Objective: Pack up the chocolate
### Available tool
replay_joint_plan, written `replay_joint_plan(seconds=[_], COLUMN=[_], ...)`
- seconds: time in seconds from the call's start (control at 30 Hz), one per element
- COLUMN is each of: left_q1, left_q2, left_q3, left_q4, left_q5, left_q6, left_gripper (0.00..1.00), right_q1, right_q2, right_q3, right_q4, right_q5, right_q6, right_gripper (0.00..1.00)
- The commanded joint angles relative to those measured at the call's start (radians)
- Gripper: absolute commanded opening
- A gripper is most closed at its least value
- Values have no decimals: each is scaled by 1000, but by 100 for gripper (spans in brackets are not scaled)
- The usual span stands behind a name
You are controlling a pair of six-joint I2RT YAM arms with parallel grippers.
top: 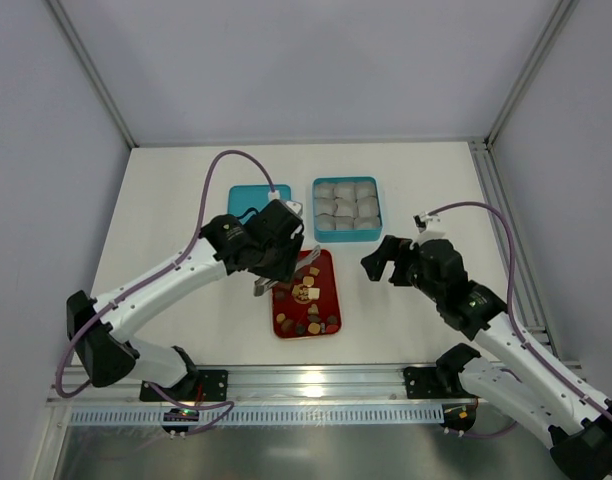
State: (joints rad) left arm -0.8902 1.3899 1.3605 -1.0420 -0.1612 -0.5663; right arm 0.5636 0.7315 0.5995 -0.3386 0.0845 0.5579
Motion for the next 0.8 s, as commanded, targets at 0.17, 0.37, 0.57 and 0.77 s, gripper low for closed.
replay_joint_plan(seconds=[0.17,0.37,0.57,0.77], left_q1=[-29,-39,-39,-44], left_q2=[63,110,150,166], left_q3=[-1,-1,-15,-26], left_q4=[79,108,131,138], left_q5=[-15,-20,-18,-14], left_q6=[-3,2,3,2], left_gripper=[51,50,49,48], right_q1=[4,4,4,4], right_q2=[-33,-44,-55,-66], right_q3=[-3,-9,-15,-23], right_q4=[0,-8,-13,-17], right_q5=[17,17,18,21], right_q6=[14,16,16,16], right_gripper=[100,100,100,100])
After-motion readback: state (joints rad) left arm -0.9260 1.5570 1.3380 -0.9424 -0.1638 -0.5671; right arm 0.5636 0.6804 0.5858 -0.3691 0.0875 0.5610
